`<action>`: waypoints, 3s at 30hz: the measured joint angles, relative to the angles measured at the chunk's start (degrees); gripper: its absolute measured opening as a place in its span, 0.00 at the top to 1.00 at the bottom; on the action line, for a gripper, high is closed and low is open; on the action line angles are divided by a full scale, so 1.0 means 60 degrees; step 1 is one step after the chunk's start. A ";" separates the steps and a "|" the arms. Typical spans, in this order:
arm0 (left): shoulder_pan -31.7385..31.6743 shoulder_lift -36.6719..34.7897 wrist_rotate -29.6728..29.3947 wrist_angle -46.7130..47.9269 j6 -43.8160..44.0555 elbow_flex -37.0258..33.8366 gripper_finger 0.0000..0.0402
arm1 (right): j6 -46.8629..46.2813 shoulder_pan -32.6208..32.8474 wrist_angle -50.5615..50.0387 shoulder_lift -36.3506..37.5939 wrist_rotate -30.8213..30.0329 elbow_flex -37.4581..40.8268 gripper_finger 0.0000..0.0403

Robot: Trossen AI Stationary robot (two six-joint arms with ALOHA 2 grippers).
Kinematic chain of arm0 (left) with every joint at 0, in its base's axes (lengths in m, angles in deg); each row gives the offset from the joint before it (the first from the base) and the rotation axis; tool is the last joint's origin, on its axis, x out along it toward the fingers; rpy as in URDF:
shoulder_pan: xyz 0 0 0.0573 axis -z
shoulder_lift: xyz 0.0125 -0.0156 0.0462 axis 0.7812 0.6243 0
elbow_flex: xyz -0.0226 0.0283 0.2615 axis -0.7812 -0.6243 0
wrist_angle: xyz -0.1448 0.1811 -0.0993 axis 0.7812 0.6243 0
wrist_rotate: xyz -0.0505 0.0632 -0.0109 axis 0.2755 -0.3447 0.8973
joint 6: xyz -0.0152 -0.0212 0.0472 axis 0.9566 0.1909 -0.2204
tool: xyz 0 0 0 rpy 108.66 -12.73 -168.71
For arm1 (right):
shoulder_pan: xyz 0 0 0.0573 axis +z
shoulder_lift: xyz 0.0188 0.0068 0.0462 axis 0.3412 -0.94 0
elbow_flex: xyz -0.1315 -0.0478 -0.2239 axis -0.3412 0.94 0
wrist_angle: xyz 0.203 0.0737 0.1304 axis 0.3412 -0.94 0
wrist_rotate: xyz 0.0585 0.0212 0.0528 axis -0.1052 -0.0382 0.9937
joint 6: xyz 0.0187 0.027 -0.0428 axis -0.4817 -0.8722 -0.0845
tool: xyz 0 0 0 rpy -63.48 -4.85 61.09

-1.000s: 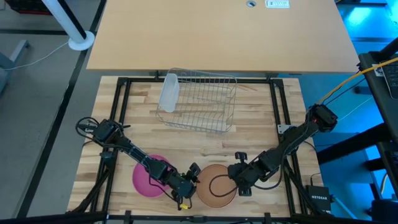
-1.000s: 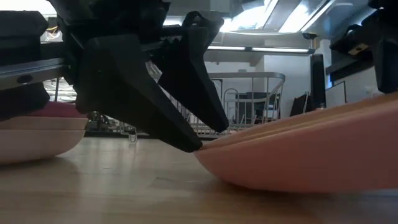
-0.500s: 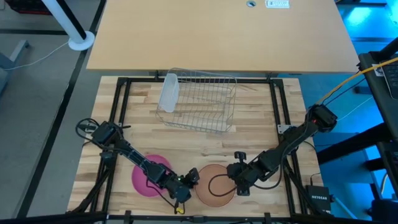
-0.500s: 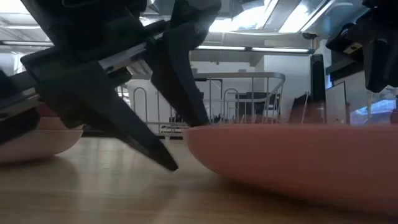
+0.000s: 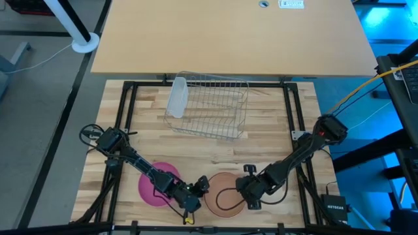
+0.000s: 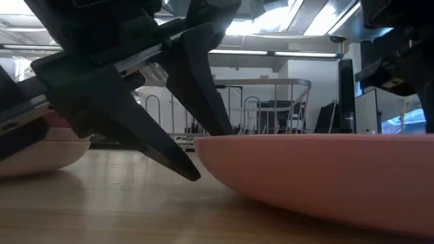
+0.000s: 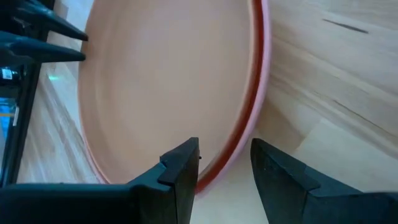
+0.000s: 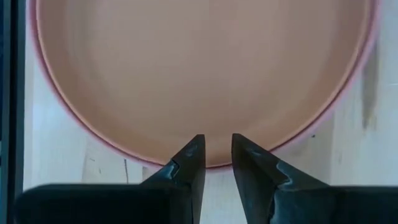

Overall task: Sort dishes
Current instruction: Put the light red plate into the dish rack

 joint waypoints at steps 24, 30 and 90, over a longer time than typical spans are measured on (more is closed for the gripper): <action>0.0393 -0.0049 -0.1283 -0.0829 -0.0271 0.0018 0.65 | 0.0935 -0.0501 0.2315 -0.1602 0.0951 -0.0026 0.79; 0.0692 -0.0049 -0.2161 -0.0695 0.0071 0.0018 0.65 | 0.0935 -0.0506 0.2324 -0.1610 0.1063 -0.0026 0.79; 0.2275 -0.0463 -0.2661 0.0899 0.3146 0.0146 0.66 | 0.0849 -0.0510 0.2834 -0.1621 0.1026 -0.0022 0.79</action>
